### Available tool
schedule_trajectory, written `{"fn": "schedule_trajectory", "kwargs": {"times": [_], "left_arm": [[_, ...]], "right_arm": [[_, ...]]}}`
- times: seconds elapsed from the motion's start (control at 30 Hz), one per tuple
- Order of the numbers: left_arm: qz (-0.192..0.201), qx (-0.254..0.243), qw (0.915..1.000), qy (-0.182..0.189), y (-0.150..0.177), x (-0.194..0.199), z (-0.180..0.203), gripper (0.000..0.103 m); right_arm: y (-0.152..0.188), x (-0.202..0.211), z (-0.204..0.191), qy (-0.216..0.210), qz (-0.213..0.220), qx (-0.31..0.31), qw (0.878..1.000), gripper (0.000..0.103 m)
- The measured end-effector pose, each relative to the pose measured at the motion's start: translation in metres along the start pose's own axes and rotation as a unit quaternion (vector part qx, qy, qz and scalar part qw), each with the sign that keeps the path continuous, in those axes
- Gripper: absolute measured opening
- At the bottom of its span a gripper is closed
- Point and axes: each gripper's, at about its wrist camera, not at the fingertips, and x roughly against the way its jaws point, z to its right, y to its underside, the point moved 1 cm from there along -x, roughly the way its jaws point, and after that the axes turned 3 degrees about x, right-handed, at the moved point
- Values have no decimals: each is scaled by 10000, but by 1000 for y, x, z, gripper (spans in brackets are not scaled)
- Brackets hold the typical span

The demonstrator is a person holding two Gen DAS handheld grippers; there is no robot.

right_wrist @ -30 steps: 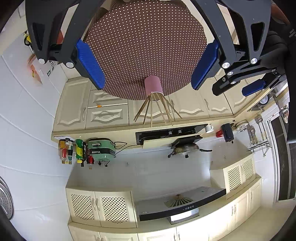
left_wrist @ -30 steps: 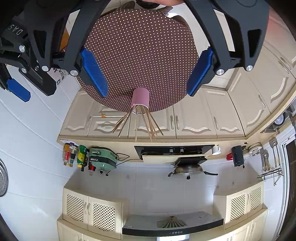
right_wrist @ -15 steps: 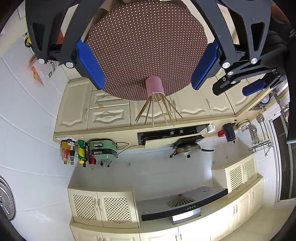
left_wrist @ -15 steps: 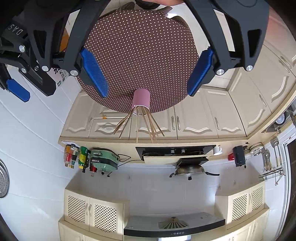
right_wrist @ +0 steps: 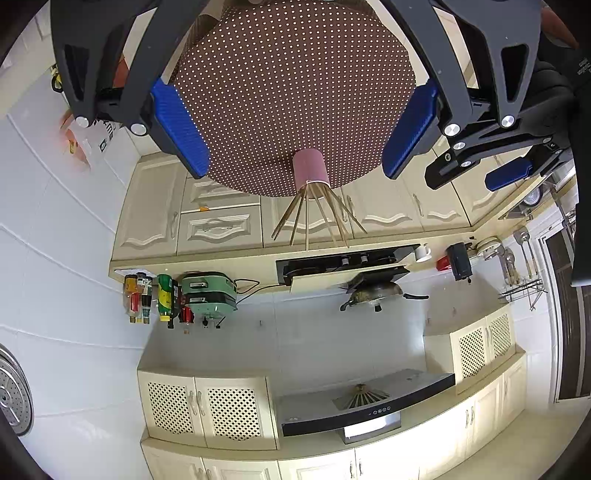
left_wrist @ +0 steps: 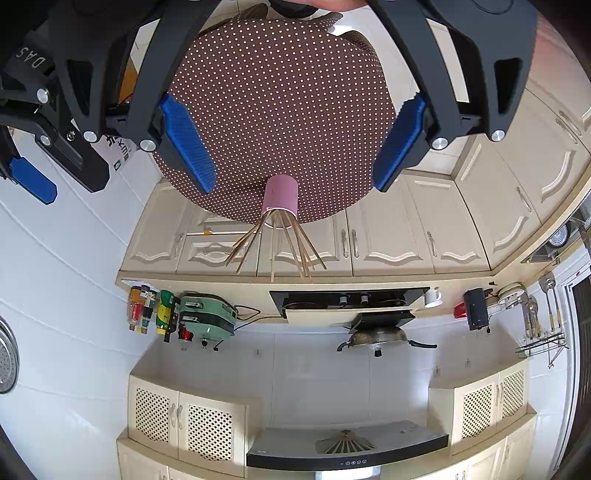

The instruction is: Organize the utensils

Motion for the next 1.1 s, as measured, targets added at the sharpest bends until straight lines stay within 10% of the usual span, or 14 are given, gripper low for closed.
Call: {"fn": "schedule_trajectory", "kwargs": {"times": [1.1], "left_arm": [[-53,52,9999,-74,-1,-1,-4,86]], "right_arm": [[0,-2,-2,78,43,-33,10000,93]]}}
